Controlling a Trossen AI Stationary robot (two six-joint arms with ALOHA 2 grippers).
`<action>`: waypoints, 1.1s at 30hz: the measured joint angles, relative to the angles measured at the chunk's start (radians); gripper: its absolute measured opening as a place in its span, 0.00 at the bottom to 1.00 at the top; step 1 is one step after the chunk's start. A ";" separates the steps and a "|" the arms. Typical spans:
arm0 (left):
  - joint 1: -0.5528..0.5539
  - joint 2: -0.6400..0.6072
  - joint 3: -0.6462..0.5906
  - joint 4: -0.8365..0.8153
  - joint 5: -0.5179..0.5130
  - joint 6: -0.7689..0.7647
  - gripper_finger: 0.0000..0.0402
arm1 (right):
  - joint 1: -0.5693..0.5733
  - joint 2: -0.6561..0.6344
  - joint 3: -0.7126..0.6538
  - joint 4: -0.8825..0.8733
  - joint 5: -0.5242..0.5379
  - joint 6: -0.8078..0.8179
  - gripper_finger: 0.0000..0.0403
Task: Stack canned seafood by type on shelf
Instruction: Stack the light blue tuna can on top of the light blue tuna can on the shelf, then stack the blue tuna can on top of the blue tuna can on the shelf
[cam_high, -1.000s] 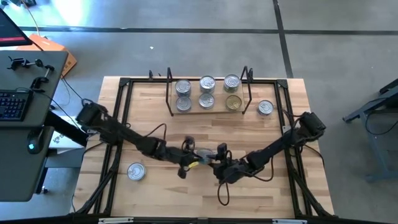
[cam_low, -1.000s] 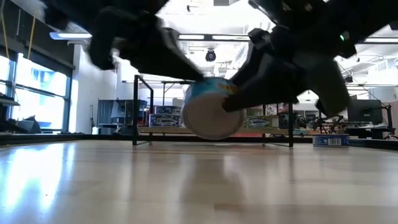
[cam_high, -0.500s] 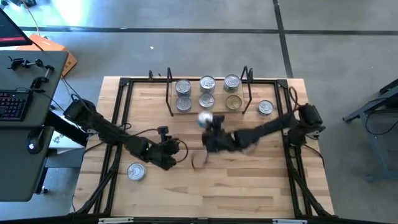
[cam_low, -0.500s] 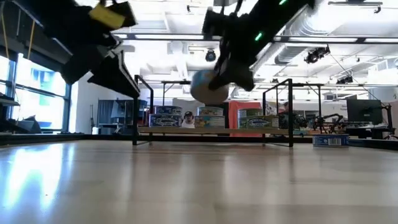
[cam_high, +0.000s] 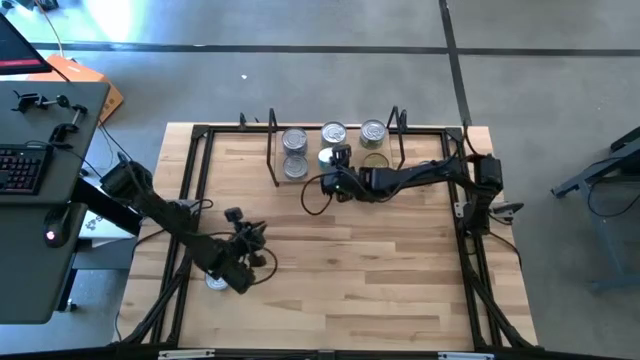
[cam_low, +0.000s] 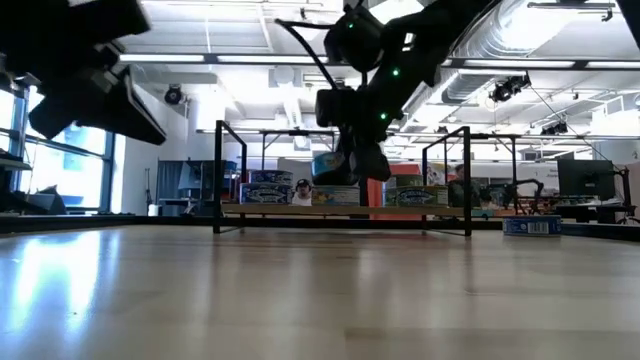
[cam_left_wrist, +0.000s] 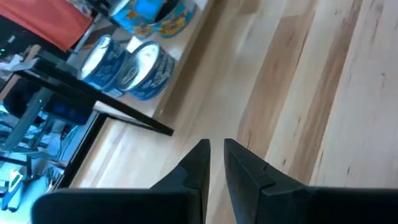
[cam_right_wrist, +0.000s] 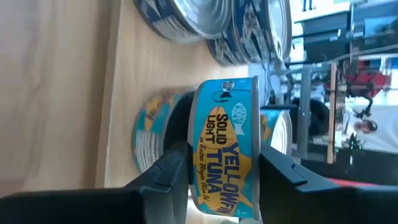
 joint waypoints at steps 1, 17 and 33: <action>-0.013 0.000 0.000 -0.018 -0.009 -0.031 0.09 | 0.000 0.000 0.000 -0.002 0.005 0.002 0.29; -0.085 0.000 0.000 -0.021 -0.052 -0.119 0.09 | 0.014 -0.048 0.000 -0.018 0.001 0.025 0.63; -0.085 0.000 0.000 -0.003 -0.063 -0.118 0.09 | 0.159 -0.349 0.000 -0.553 -0.541 0.659 0.64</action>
